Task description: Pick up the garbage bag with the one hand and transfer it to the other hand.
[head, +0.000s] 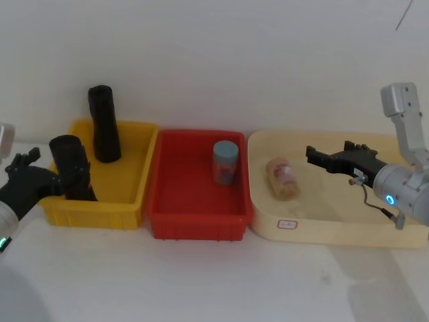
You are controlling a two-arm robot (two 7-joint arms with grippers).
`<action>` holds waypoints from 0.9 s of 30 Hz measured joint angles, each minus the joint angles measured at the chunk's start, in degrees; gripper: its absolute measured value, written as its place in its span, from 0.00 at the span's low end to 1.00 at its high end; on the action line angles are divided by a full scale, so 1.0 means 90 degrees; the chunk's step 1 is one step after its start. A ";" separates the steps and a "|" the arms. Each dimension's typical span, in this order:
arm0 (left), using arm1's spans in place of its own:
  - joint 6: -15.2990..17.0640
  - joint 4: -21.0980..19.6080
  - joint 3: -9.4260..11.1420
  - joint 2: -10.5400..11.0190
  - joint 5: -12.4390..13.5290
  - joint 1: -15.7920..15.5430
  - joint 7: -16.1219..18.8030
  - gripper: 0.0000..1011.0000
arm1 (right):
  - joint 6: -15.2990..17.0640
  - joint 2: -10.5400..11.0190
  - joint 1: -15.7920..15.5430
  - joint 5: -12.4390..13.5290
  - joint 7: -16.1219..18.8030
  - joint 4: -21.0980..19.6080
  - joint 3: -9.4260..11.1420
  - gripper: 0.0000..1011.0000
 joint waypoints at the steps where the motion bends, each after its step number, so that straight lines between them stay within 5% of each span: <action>1: -0.0055 0.0021 0.0012 -0.0002 0.0009 -0.0016 -0.0049 0.99 | 0.0000 0.0000 0.0000 0.0000 0.0000 0.0000 0.0000 0.99; 14: -0.0378 0.0311 0.0156 -0.0133 0.0088 -0.0229 -0.0359 0.99 | 0.0000 0.0000 0.0000 0.0000 0.0000 0.0000 0.0000 0.99; 27: -0.0280 0.0397 0.0087 -0.0389 0.0365 -0.0215 0.0159 0.99 | 0.0000 0.0000 0.0000 0.0000 0.0000 0.0000 0.0000 0.99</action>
